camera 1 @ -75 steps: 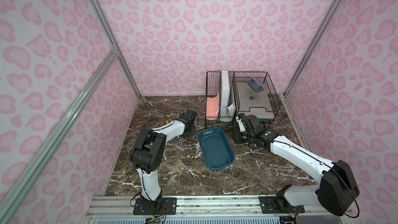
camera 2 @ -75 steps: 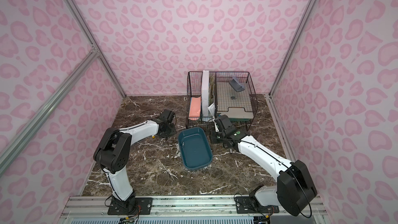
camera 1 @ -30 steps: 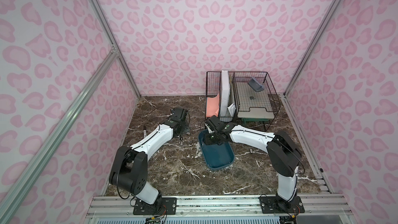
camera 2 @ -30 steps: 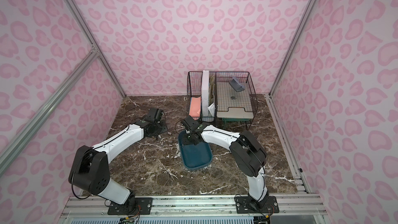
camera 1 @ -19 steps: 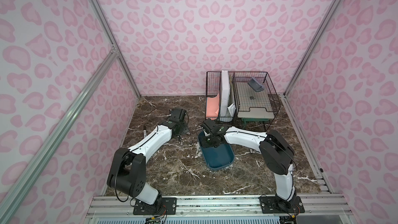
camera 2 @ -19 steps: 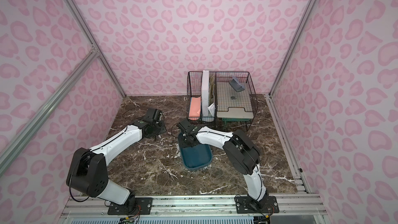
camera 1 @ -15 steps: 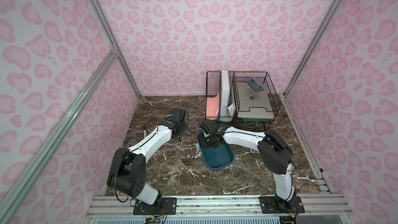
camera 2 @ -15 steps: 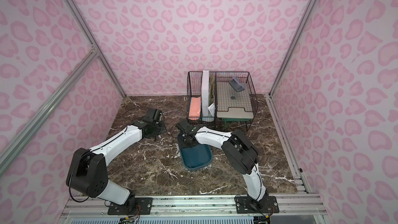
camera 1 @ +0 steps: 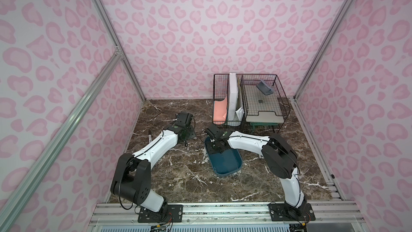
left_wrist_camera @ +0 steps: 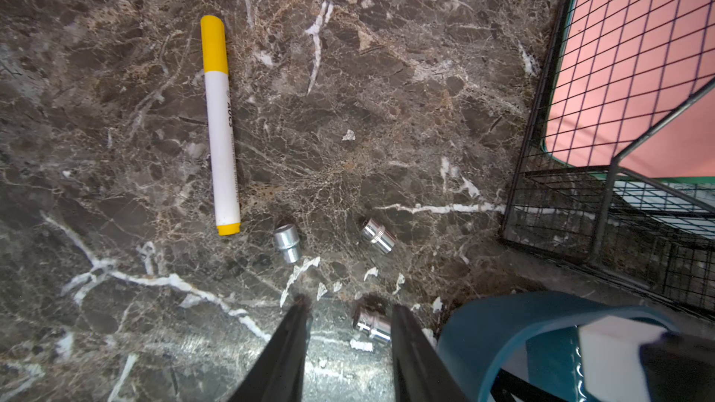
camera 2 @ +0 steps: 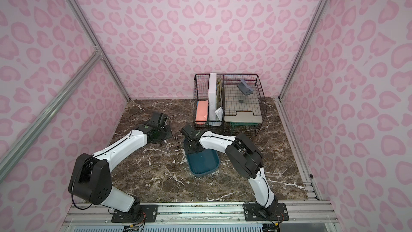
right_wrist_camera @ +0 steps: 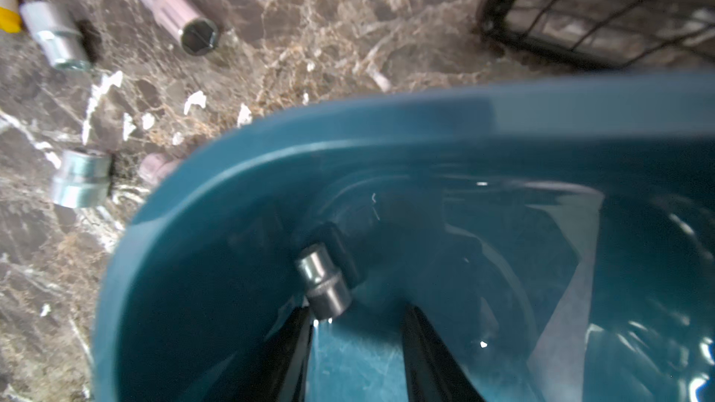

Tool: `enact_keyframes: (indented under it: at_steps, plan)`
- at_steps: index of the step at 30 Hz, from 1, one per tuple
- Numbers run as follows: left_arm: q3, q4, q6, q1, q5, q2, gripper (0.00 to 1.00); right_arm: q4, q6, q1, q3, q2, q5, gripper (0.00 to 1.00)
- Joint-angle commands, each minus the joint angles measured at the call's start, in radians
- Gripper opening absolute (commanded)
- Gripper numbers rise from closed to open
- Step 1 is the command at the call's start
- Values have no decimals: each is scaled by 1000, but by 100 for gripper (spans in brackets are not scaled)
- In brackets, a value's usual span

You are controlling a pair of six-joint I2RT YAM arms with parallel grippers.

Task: Take out the socket from the storage box
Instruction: Pick up the socket head from the storage box.

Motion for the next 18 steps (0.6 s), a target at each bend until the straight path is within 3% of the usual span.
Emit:
enact_keyframes:
  at_steps: [1, 18]
  plan:
    - [-4, -5, 13, 1, 0, -7, 41, -1, -5, 2, 19, 7, 18, 45]
    - [-15, 3, 12, 0, 7, -6, 41, -34, -62, 2, 110, 71, 61, 43]
